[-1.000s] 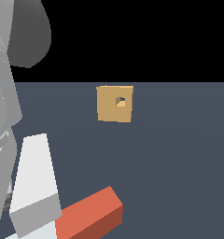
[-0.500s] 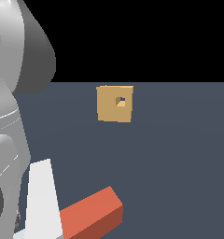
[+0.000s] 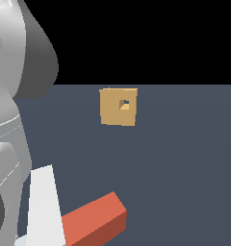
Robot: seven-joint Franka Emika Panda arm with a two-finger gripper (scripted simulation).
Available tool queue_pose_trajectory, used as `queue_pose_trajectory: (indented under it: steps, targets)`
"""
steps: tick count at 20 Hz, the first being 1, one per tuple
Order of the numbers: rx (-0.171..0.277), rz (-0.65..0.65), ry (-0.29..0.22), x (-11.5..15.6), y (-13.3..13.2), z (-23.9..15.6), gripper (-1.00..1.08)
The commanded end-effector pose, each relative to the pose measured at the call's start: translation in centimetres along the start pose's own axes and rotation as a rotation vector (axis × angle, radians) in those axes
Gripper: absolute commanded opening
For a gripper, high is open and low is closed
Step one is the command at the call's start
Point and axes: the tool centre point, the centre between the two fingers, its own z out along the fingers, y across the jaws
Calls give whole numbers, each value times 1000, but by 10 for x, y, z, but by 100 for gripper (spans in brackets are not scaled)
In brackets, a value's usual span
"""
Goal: Insert the peg into the horizontal hole in a box.
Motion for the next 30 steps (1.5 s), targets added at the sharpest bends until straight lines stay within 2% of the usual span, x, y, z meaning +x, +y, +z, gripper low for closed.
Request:
queue_pose_trajectory:
  steps: [1, 5, 8, 12, 15, 18, 23, 26, 30]
  targets:
    - [0, 0, 0, 0, 0, 0, -100]
    - [0, -10, 0, 4, -1, -1, -100]
    - [0, -41, 0, 18, -6, -4, -100]
    - [-1, -117, -1, 51, -18, -12, -100]
    - [-2, -204, -2, 88, -35, -21, -100]
    - [-3, -320, -2, 134, -63, -32, -100]
    - [-3, -545, -2, 213, -130, -55, -100]
    - [-3, -654, -2, 245, -169, -65, -100]
    - [-2, -761, -1, 272, -211, -75, -100]
